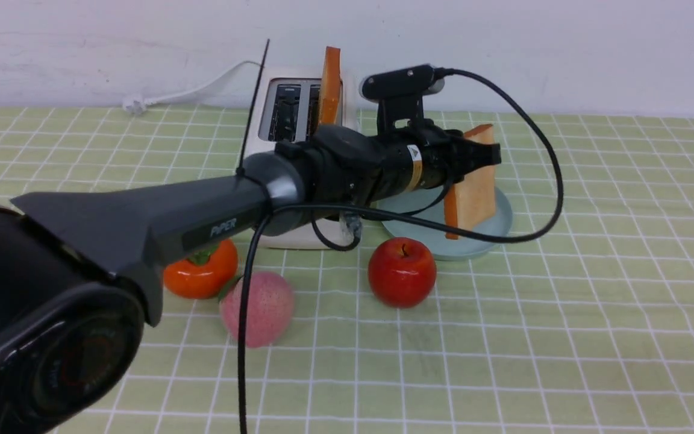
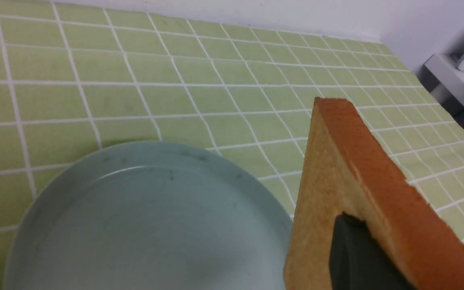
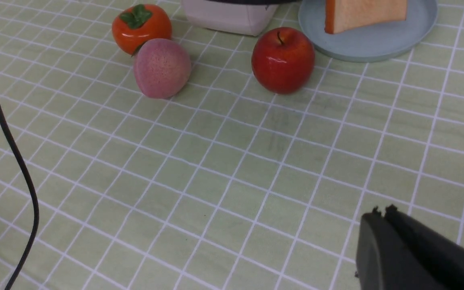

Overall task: Take toasted bread from bread machine on green coffee tablecloth place on plate.
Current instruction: 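Place the slice of bread on the plate with the left gripper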

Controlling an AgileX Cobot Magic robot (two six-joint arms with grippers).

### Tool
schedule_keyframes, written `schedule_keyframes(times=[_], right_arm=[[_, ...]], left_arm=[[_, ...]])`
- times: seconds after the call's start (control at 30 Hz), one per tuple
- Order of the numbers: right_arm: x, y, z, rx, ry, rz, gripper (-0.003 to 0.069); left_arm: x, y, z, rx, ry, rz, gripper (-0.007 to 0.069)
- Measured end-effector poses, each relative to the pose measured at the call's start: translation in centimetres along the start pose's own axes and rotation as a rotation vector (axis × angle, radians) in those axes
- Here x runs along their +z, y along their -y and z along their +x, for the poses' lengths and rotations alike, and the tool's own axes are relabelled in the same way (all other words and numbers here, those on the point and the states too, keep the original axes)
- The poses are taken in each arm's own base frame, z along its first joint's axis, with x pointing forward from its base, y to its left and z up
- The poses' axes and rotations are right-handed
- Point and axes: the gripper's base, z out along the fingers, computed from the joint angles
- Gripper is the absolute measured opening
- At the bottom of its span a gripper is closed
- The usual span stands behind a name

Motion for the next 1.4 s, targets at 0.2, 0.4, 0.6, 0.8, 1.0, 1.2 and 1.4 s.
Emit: schedule_keyframes(times=[0.2, 0.4, 0.6, 0.8, 1.0, 1.2, 1.4], right_arm=[[0.0, 0.0, 0.0, 0.0, 0.003, -0.001, 0.0011], [0.0, 0.0, 0.0, 0.0, 0.002, -0.001, 0.0014], [0.0, 0.0, 0.0, 0.0, 0.002, -0.001, 0.0014], [0.0, 0.0, 0.0, -0.002, 0.002, -0.001, 0.0014], [0.0, 0.0, 0.0, -0.002, 0.002, -0.001, 0.0014], [0.0, -0.2, 0.0, 0.014, -0.002, -0.018, 0.0014], [0.0, -0.2, 0.0, 0.015, -0.002, -0.02, 0.0015]], left_arm=[[0.4, 0.2, -0.1, 0.0, 0.015, -0.004, 0.0109], [0.4, 0.2, -0.3, -0.001, 0.026, -0.009, 0.0109], [0.9, -0.2, 0.3, -0.004, 0.014, -0.019, 0.0109], [1.1, -0.5, 0.5, -0.005, 0.016, -0.031, 0.0109], [1.1, -0.5, 0.5, 0.026, 0.016, -0.031, 0.0131], [1.1, -0.5, 0.5, 0.093, 0.015, -0.033, 0.0297], [1.0, -0.8, 0.3, 0.097, 0.039, -0.068, 0.0401]])
